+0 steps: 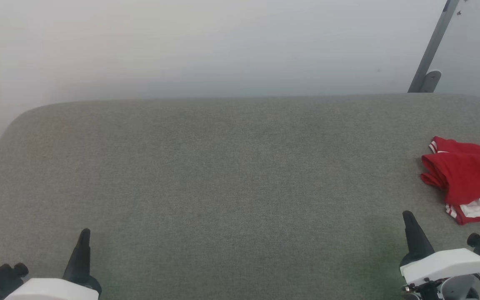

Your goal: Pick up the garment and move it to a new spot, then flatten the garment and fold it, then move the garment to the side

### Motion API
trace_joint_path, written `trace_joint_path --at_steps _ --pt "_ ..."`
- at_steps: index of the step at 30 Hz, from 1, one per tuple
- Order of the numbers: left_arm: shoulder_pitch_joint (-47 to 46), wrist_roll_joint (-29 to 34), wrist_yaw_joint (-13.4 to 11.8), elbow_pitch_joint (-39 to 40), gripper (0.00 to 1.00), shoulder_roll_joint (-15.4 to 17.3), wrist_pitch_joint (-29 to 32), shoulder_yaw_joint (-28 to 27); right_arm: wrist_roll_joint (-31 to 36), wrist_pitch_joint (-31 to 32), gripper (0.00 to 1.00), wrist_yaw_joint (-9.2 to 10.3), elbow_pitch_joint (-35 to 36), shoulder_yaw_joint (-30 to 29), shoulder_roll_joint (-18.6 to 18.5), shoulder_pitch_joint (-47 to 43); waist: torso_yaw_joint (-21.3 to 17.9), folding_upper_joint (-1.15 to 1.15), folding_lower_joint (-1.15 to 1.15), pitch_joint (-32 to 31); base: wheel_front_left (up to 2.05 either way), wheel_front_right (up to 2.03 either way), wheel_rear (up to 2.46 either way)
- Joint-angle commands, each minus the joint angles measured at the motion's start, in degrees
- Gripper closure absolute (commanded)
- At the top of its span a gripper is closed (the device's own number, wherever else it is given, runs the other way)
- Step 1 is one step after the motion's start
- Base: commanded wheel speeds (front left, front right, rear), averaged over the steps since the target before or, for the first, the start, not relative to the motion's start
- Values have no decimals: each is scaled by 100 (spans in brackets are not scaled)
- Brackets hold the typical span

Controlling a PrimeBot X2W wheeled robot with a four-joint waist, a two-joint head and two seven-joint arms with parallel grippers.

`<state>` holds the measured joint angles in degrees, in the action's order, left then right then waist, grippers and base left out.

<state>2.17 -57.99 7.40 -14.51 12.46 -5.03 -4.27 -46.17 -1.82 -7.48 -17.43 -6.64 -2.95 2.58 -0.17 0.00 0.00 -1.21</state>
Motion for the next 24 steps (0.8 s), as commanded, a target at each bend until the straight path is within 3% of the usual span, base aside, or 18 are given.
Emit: trace_joint_path --at_steps 1,24 --pt "-157 -187 5 71 100 23 56 -58 -208 43 100 -1 91 3 -6 137 0 0 0 2 0 0 0" --pt "-425 -1329 8 71 100 -325 452 -126 -1776 331 100 -2 193 4 -1 232 5 0 0 40 0 0 0"
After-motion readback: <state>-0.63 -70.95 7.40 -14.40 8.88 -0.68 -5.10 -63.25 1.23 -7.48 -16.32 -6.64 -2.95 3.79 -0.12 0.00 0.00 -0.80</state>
